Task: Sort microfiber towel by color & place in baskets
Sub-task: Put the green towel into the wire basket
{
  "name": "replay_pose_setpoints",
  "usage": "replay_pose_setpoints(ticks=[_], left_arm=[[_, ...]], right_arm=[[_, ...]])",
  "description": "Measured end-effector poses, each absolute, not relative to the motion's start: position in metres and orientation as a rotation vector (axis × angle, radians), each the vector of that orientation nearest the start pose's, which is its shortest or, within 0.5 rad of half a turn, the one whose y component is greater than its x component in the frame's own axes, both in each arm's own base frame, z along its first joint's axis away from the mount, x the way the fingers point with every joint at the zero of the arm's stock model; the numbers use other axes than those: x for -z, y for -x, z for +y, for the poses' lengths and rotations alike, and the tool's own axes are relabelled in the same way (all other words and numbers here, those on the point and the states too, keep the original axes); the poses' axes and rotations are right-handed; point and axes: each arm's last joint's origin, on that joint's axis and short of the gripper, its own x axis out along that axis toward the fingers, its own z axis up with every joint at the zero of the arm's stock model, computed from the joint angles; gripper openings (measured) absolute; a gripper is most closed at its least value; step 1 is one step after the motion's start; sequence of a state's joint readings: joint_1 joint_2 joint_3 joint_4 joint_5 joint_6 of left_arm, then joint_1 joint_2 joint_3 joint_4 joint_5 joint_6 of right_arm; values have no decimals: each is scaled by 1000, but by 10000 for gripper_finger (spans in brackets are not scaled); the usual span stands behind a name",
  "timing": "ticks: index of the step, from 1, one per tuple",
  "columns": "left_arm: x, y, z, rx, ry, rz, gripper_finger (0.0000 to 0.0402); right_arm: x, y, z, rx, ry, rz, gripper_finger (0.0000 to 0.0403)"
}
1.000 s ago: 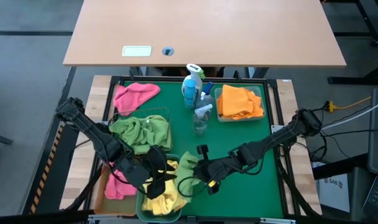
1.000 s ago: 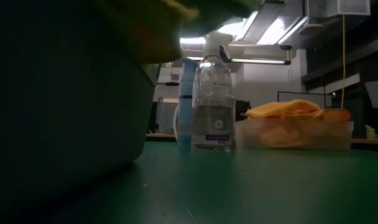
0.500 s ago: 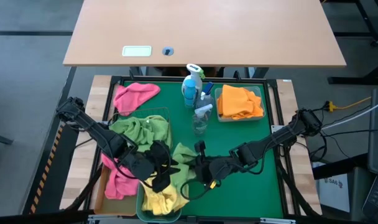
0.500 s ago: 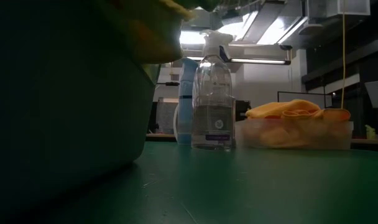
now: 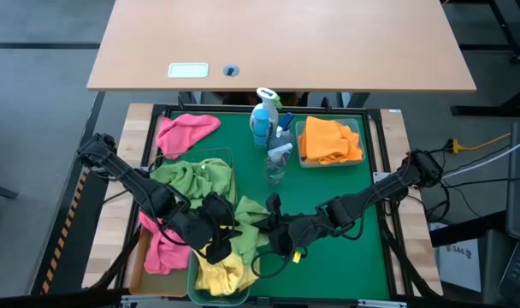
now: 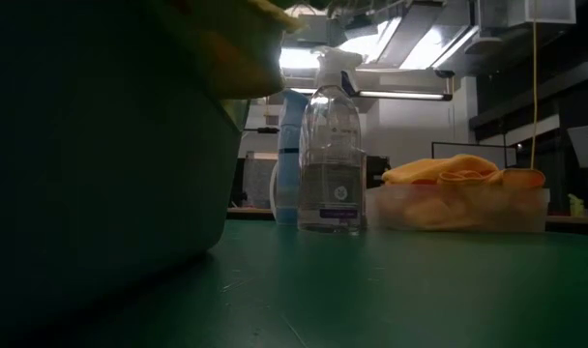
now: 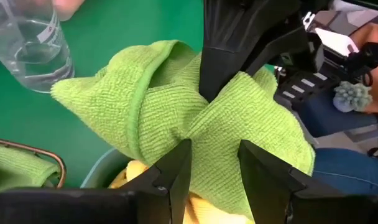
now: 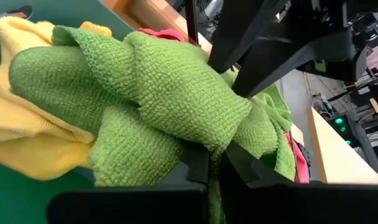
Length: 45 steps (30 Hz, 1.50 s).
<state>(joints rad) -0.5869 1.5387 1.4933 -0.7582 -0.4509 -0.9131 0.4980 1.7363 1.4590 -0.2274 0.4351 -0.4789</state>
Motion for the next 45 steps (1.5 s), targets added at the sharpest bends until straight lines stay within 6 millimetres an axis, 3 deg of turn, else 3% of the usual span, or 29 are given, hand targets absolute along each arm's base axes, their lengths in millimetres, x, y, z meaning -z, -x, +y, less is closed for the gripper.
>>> replay_pose_setpoints(ticks=[6, 17, 24, 30, 42, 45], left_arm=[[-349, -279, -166, -200, 485, 677, 143], [-349, -284, -158, -217, 502, 676, 217], [-349, -286, -156, -166, 537, 719, 219], [-349, -286, -156, -164, 529, 719, 185], [-349, -286, -156, -176, 520, 715, 18], [-349, -286, -155, -179, 519, 714, 10]], right_arm=[[-314, -358, 180, -158, 675, 382, 11], [-314, -358, 180, -156, 676, 375, 10], [-322, -361, 182, -149, 712, 296, 12], [-323, -361, 182, -144, 712, 281, 13], [-323, -361, 182, -137, 711, 281, 22], [-323, -361, 182, -136, 702, 281, 33]])
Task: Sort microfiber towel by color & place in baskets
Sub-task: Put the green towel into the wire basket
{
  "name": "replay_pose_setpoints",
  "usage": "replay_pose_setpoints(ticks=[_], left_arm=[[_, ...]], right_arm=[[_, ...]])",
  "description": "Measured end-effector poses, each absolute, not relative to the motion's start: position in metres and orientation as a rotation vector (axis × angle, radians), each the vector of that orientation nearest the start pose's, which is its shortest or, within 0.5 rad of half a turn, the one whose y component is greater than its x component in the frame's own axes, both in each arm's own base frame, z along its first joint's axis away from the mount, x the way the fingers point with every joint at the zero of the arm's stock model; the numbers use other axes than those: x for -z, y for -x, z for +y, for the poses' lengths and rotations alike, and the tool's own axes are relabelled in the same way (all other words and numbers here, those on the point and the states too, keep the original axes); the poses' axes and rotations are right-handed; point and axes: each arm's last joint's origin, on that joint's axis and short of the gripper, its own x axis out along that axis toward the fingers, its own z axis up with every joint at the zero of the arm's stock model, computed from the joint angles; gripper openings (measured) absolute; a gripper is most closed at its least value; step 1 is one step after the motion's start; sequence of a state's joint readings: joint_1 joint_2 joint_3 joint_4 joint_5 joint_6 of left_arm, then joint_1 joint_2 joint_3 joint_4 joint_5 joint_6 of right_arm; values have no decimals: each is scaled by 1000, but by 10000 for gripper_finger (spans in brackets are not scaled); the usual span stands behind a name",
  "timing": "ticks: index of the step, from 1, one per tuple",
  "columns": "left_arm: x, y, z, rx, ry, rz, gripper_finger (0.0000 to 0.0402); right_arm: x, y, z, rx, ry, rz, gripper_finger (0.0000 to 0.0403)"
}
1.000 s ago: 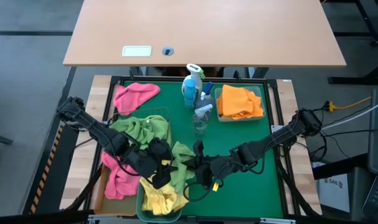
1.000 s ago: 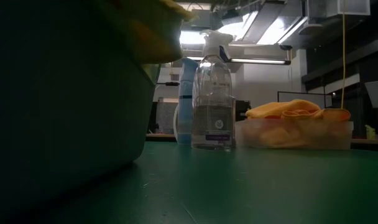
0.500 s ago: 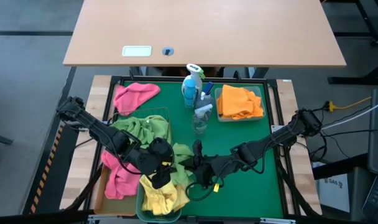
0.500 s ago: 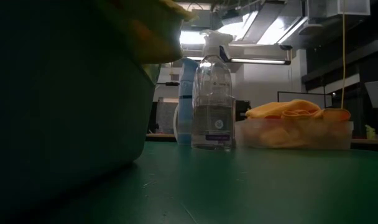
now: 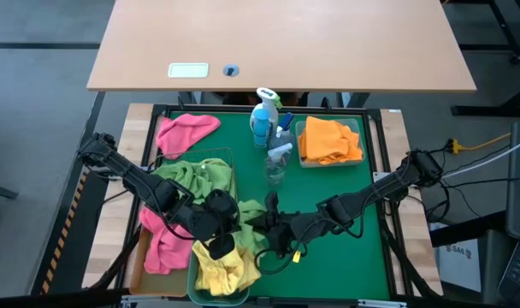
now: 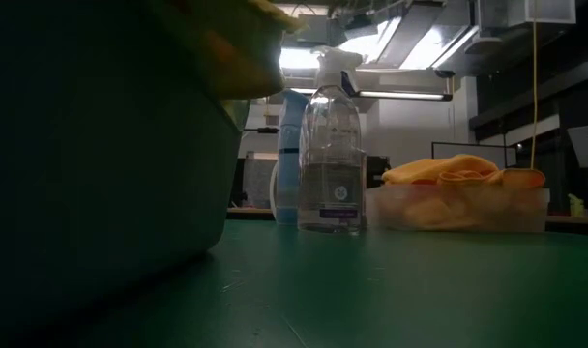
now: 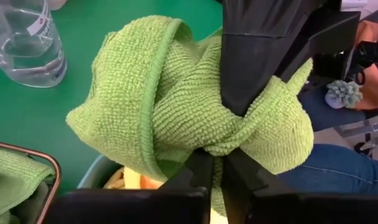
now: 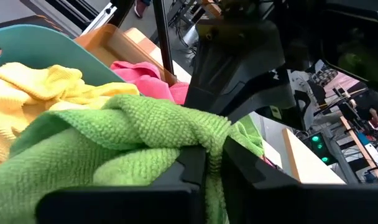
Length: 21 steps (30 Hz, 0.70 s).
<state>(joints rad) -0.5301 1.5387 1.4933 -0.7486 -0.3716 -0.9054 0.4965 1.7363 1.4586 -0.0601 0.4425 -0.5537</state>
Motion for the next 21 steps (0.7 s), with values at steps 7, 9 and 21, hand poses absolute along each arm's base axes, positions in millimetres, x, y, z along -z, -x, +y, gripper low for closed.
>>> replay_pose_setpoints(ticks=[7, 9, 21], left_arm=[[-348, -286, -155, -187, 515, 714, 12], [-348, -286, -155, -190, 513, 711, 11], [-351, -285, -151, -200, 517, 701, 8]], right_arm=[[-324, -361, 182, -141, 693, 270, 93], [-324, -361, 182, -141, 693, 270, 117], [-326, -358, 182, -28, 712, 294, 183]])
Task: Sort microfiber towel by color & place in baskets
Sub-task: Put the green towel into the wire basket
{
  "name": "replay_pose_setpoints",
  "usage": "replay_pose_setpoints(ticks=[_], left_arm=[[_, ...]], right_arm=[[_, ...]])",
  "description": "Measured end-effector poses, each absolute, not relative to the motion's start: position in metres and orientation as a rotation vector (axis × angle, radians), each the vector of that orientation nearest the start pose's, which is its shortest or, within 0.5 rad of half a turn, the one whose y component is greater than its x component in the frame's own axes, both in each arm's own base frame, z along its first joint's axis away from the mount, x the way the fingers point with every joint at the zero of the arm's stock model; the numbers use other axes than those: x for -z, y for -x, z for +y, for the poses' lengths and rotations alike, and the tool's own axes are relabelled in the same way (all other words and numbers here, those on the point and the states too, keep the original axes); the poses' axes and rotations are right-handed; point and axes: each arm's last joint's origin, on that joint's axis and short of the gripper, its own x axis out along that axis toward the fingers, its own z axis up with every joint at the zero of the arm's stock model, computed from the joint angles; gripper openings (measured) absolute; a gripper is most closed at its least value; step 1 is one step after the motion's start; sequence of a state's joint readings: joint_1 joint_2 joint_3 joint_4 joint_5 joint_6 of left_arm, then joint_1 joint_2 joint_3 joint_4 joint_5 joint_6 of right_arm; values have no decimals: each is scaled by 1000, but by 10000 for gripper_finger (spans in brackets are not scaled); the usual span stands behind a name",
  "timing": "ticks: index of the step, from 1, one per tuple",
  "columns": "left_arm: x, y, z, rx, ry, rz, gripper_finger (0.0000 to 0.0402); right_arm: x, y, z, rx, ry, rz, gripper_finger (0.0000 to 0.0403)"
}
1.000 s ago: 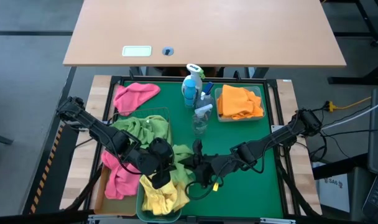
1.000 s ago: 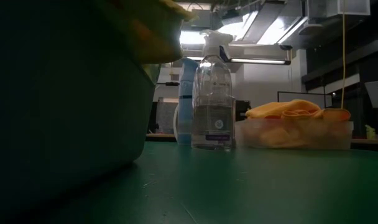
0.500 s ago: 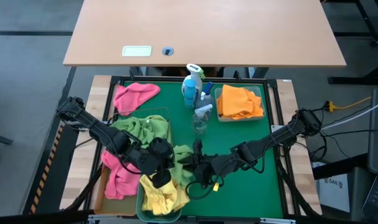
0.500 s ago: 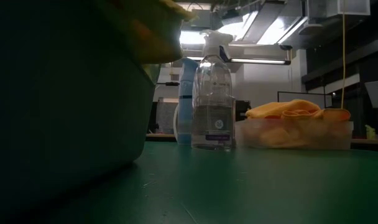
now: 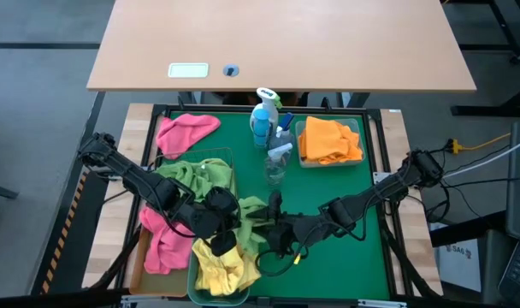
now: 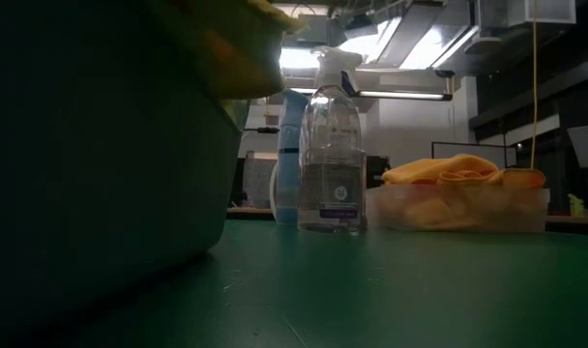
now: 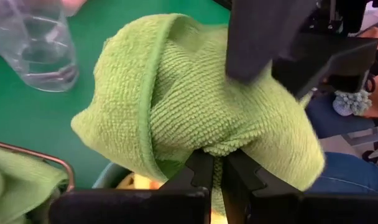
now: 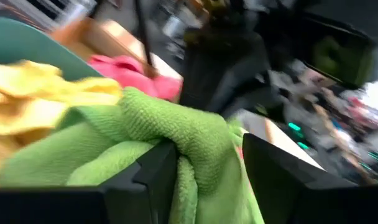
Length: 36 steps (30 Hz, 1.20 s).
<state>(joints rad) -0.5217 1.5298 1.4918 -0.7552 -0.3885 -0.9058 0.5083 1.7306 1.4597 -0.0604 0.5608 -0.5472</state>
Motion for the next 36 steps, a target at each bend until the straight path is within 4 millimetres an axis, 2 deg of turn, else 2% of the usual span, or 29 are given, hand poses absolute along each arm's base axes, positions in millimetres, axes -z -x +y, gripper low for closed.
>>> replay_pose_setpoints(ticks=[5, 12, 18, 24, 26, 29, 36], left_arm=[[-359, -277, -141, -225, 517, 693, 8], [-385, -247, -116, -275, 521, 633, 8], [-400, -211, -95, -365, 468, 623, 8], [-395, -181, -77, -541, 423, 724, 8], [-389, -175, -74, -611, 400, 779, 8], [-375, -175, -73, -670, 370, 831, 8], [-320, -179, -76, -743, 291, 927, 8]], right_arm=[[-338, -343, 186, 143, 750, 315, 184], [-356, -307, 192, 146, 776, 354, 184], [-367, -278, 187, 119, 675, 404, 184], [-370, -254, 167, 65, 487, 521, 184], [-362, -250, 164, 30, 436, 550, 184], [-338, -247, 163, 10, 414, 584, 184], [-270, -241, 158, 20, 347, 585, 184]])
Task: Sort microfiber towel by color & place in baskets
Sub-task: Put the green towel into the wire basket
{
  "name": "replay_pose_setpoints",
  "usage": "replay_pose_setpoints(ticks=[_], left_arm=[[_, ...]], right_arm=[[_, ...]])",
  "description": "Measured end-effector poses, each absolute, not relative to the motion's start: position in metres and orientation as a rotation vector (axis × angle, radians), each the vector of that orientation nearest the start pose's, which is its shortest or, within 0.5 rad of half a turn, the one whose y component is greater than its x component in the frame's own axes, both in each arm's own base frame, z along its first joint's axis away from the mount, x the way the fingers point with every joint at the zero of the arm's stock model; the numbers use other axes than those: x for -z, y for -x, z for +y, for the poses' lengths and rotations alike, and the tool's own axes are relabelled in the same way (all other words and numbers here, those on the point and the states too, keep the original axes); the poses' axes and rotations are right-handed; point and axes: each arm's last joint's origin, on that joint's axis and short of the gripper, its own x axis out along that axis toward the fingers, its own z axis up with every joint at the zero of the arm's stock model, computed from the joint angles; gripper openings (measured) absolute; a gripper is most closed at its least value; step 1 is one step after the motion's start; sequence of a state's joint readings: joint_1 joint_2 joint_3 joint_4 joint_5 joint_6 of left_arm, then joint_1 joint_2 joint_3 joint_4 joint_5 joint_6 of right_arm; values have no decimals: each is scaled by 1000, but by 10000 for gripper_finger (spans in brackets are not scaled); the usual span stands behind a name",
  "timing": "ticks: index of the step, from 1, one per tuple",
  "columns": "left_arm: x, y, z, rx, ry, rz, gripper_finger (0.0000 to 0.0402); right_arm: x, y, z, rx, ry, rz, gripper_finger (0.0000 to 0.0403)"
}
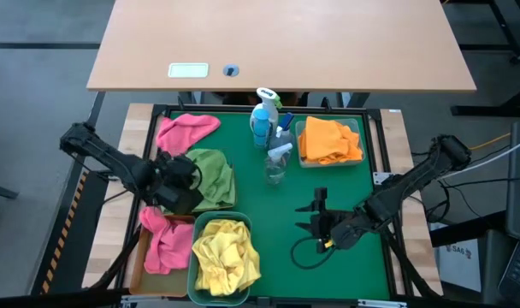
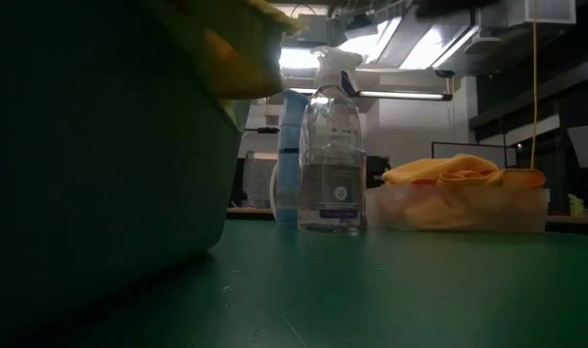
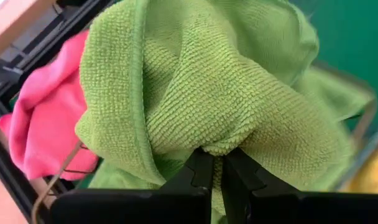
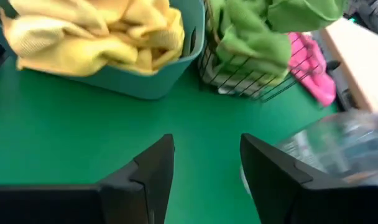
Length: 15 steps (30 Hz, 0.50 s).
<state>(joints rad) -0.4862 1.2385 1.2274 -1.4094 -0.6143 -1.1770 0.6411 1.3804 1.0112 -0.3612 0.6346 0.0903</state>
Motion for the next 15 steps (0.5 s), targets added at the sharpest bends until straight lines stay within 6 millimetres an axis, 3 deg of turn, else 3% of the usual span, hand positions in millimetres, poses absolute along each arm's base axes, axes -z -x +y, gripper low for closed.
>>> replay_pose_setpoints(ticks=[5, 9, 15], left_arm=[[-272, -179, -76, -749, 278, 1009, 8], [-242, -176, -75, -740, 296, 1075, 10], [-228, -172, -74, -735, 302, 1127, 26]], right_arm=[[-232, -236, 155, 16, 267, 556, 184], [-215, -232, 153, -9, 181, 551, 184], [-213, -231, 156, -75, 99, 564, 184]])
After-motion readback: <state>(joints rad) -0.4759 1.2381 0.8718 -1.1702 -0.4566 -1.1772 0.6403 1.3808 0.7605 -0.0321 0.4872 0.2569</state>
